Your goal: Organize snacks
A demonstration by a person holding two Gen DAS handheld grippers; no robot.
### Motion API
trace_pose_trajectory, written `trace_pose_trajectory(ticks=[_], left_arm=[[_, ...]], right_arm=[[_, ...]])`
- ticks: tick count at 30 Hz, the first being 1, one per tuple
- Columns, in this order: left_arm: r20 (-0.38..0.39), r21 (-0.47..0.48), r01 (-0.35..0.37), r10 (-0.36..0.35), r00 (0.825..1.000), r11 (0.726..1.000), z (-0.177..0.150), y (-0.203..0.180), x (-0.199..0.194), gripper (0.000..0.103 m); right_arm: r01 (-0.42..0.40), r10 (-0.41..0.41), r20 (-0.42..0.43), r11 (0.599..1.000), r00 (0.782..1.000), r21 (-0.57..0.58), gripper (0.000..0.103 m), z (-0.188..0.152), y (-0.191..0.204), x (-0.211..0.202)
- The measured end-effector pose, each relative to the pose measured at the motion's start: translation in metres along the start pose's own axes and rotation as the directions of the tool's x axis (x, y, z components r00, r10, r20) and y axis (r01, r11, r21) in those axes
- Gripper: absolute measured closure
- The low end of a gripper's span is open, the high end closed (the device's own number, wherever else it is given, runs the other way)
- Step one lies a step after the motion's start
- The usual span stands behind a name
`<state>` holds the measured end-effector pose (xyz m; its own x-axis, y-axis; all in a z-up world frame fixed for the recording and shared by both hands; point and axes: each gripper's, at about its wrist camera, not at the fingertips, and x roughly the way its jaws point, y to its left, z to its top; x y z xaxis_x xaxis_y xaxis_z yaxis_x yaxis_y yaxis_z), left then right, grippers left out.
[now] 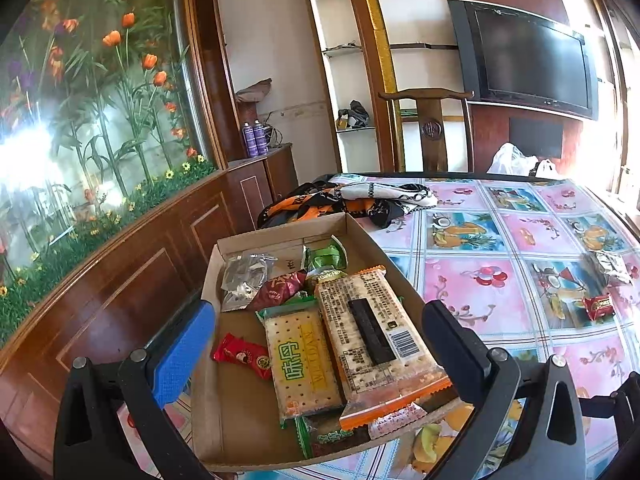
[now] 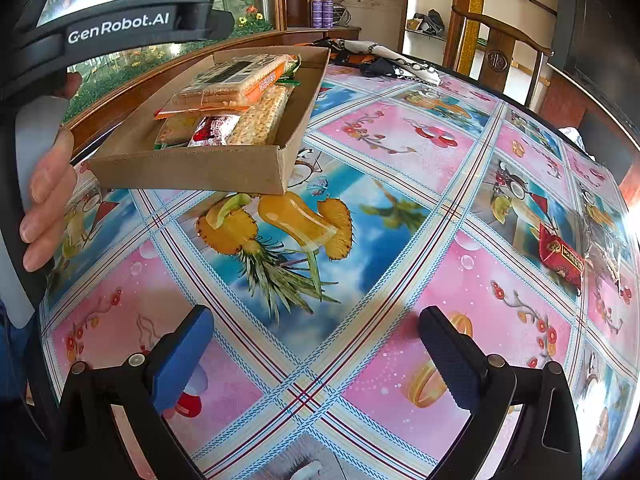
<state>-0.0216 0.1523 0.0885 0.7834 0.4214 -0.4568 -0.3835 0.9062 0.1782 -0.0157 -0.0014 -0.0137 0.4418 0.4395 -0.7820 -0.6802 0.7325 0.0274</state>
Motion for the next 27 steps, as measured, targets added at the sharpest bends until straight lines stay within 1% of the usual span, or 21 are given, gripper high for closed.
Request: trace_pose_trajectory(ticks=[27], left_arm=[[0.004, -0.044, 0.018, -0.018, 1.000, 0.999, 0.0034, 0.0075, 0.0009, 0.000]], right_arm=[[0.000, 0.000, 0.000, 1.000, 1.000, 0.000, 0.000, 0.0001, 0.0002, 0.0001]])
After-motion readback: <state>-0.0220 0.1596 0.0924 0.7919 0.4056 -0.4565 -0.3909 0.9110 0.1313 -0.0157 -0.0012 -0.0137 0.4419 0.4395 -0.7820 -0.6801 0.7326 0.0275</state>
